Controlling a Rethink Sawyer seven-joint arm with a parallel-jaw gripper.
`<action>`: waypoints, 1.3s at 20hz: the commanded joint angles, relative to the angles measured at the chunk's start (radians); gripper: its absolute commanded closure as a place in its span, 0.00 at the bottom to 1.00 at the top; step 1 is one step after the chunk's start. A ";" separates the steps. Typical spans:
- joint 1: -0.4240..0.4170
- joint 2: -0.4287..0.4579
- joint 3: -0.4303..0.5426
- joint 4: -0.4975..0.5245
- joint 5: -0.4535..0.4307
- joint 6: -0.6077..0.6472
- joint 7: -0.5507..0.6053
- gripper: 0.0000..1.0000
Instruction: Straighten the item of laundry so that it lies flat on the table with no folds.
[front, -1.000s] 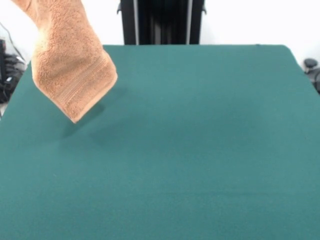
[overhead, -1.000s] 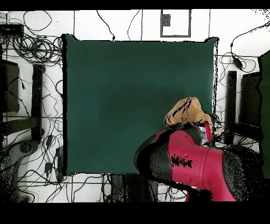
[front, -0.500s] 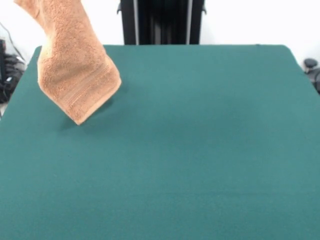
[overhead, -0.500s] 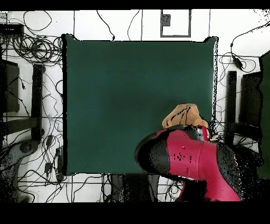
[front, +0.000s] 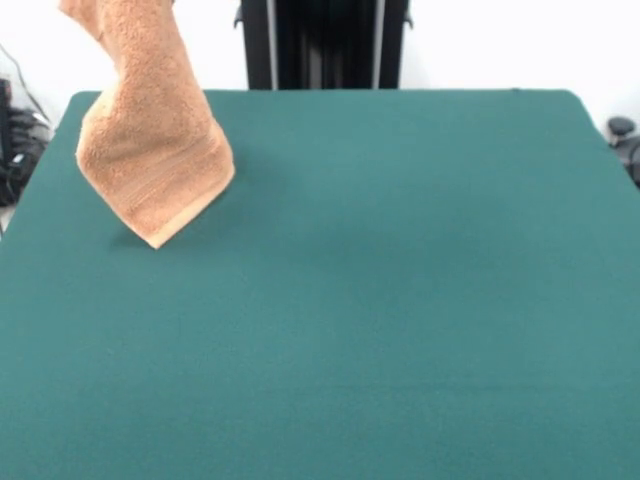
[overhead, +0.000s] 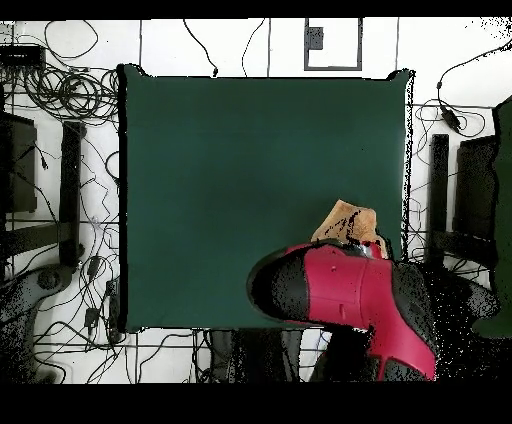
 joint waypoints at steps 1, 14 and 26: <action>0.051 0.049 0.063 0.033 0.025 0.077 0.130 1.00; 0.110 0.265 -0.001 -0.140 0.180 0.579 0.310 1.00; 0.114 0.368 -0.005 -0.228 0.257 0.716 0.379 1.00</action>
